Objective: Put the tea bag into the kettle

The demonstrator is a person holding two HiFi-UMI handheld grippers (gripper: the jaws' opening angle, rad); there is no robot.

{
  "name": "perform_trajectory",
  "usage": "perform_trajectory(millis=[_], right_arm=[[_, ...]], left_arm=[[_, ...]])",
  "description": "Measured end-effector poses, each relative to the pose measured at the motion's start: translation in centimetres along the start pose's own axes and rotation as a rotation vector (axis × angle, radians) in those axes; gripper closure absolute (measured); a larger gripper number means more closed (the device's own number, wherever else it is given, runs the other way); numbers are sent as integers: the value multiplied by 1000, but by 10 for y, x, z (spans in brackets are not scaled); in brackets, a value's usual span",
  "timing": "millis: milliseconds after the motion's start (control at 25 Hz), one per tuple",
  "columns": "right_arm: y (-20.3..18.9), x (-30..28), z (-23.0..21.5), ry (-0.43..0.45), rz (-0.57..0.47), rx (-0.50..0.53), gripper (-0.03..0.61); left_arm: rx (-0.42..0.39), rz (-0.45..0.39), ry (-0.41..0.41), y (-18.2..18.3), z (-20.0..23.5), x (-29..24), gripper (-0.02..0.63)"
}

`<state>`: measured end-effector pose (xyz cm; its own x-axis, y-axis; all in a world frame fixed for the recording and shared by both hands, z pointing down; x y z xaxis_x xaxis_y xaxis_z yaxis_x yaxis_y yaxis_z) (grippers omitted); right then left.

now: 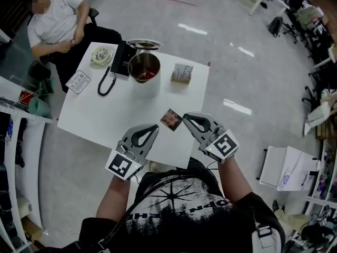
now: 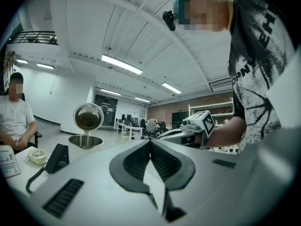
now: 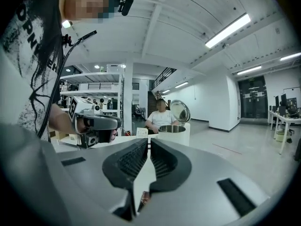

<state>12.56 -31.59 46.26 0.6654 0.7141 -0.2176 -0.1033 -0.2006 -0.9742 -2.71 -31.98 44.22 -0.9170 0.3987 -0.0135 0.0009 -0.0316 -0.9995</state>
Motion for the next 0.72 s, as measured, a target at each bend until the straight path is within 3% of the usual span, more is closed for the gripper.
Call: perform_trajectory(millis=[320,720], right_arm=[[-50,-28,-22,29,139,-41,558],[-129,-62,-33,71,407,-84,423]], left_arm=[[29,13,39,-14,3,-21,601],[36,37,96,-26,5,-22,601]])
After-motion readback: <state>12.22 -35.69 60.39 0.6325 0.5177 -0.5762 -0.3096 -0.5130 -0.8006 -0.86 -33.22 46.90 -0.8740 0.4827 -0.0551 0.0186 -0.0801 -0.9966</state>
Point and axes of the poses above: the fingertips, and each gripper's own axes: x backward along the fingers, z to its left, y out of its top, the point moved 4 cm from there along x, backward along the fingers, and after that the axes turned 4 degrees about -x, right-handed, at the moved point
